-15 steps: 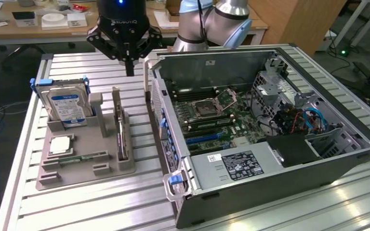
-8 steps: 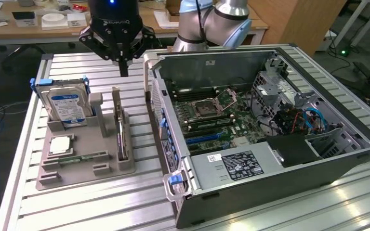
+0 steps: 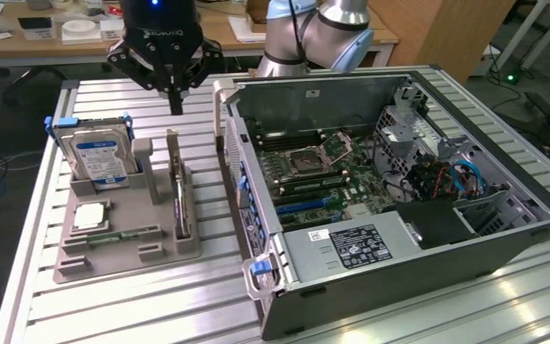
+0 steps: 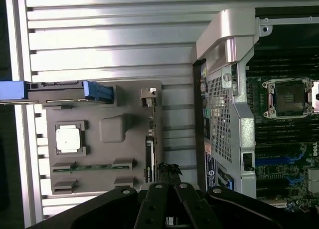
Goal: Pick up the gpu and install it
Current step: 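Reach for the gpu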
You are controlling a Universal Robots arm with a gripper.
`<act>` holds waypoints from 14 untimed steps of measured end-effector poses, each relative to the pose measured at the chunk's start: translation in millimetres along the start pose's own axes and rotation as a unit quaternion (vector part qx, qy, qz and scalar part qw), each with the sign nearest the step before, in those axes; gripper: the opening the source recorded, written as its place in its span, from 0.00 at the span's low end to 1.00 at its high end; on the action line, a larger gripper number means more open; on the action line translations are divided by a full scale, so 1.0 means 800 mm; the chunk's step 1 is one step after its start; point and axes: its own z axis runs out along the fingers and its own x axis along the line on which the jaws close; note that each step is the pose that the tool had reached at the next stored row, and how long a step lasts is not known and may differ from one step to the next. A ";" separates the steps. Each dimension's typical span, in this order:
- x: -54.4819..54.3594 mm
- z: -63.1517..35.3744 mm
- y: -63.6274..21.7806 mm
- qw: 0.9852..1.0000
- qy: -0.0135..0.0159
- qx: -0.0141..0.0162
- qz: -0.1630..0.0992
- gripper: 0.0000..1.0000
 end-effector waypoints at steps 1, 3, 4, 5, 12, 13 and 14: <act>0.002 0.000 0.000 1.000 0.000 0.000 0.000 0.10; 0.007 0.000 -0.001 1.000 0.000 0.000 0.000 0.10; 0.009 0.000 -0.001 1.000 0.000 0.000 0.000 0.10; 0.011 0.000 -0.001 1.000 0.000 0.000 0.000 0.10; 0.024 -0.001 -0.002 1.000 0.000 0.000 0.000 0.10; 0.024 -0.001 -0.002 1.000 0.000 0.000 0.000 0.10; 0.025 -0.001 -0.002 1.000 0.000 0.000 0.000 0.10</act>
